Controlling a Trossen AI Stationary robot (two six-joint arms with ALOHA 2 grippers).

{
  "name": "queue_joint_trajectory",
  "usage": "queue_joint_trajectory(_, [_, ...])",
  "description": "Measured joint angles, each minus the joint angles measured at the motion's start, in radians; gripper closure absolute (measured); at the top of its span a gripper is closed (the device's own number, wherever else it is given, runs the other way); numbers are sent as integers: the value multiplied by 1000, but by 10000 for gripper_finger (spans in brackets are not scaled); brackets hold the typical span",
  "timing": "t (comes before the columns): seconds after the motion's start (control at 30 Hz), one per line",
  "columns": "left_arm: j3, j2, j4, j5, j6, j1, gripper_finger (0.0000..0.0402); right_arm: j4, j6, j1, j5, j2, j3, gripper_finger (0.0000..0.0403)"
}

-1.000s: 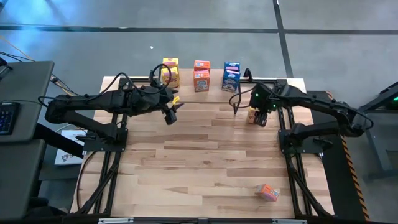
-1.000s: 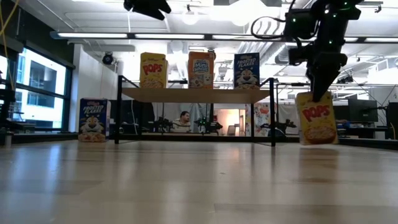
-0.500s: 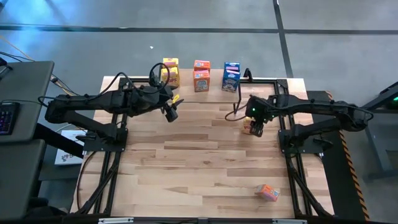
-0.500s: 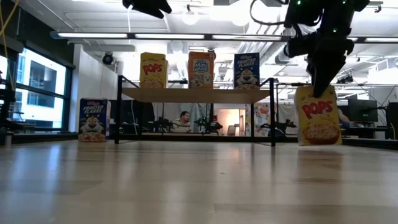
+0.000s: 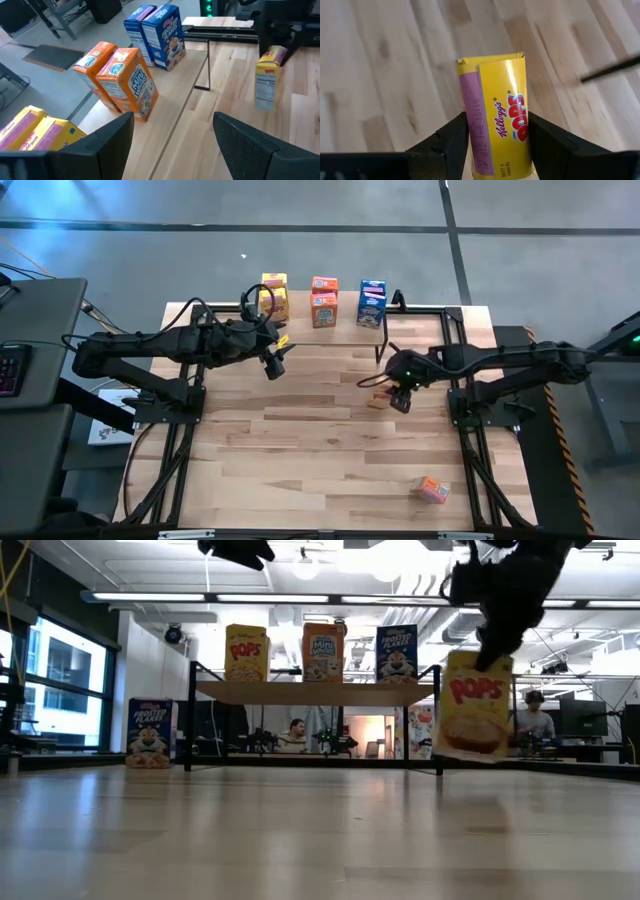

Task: Stack cereal on shelf
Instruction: Put the yellow cereal box on the shelf aligned with the other yellow cereal boxes

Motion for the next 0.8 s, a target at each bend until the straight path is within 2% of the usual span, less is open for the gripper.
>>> queue_joint_trajectory(0.3, [0, 0, 0, 0, 0, 0, 138, 268, -3, 49, 0, 0, 0, 226])
queue_joint_trajectory(0.57, [0, 0, 1, 0, 0, 0, 138, 462, -76, 50, -2, 0, 0, 226])
queue_joint_trajectory(0.8, [0, 0, 6, 0, 0, 0, 138, 417, -129, 50, -2, 12, 97, 226])
